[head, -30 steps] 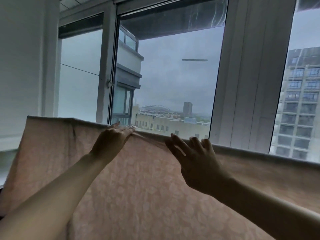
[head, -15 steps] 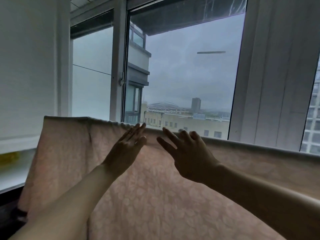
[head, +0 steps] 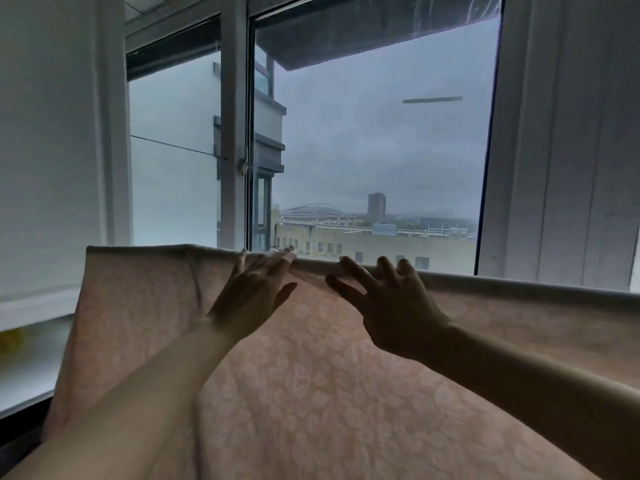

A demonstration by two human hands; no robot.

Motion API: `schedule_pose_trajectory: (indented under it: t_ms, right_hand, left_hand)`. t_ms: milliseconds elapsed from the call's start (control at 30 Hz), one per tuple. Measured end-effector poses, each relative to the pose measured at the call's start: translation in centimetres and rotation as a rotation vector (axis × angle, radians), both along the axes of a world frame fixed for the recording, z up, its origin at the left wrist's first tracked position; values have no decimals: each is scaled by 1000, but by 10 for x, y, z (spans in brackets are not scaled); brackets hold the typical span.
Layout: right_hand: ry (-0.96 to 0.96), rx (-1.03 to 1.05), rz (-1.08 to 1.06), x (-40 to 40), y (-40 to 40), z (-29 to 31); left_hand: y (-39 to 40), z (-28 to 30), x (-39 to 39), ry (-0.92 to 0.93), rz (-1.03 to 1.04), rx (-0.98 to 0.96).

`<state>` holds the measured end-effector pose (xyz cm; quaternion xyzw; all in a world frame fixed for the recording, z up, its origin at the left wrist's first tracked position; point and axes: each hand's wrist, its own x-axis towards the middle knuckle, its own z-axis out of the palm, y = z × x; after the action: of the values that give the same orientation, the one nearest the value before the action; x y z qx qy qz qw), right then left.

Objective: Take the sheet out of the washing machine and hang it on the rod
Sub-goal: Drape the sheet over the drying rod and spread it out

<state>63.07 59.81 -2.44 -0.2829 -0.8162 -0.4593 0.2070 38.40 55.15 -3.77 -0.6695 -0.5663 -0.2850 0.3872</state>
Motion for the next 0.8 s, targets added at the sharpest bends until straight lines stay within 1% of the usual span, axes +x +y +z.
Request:
schedule_pose_trajectory:
  t_ms: [100,200,367,500,600,700,800]
  right_hand:
    - [2,12,-10,0,-3,-3]
    - [9,15,-23,1,-4,-4]
    - [25,-11,-34,-4,-2,-2]
    - [8,6,-15,-11,-3,0]
    - [3,11,4,-16,-4,1]
    - [-3,-10,0,-25,-3,0]
    - [-9,-18,2,-37,-4,8]
  left_hand:
    - [1,11,-17,-11,16,-54]
    - [1,22,-31,-22,-47,-76]
    - [-3,26,-41,70,-90,10]
    - [-1,30,-48,126,-139,57]
    - [2,20,-53,127,-181,45]
    - [1,3,-54,112,-172,37]
    - [-2,-3,-54,185,-164,82]
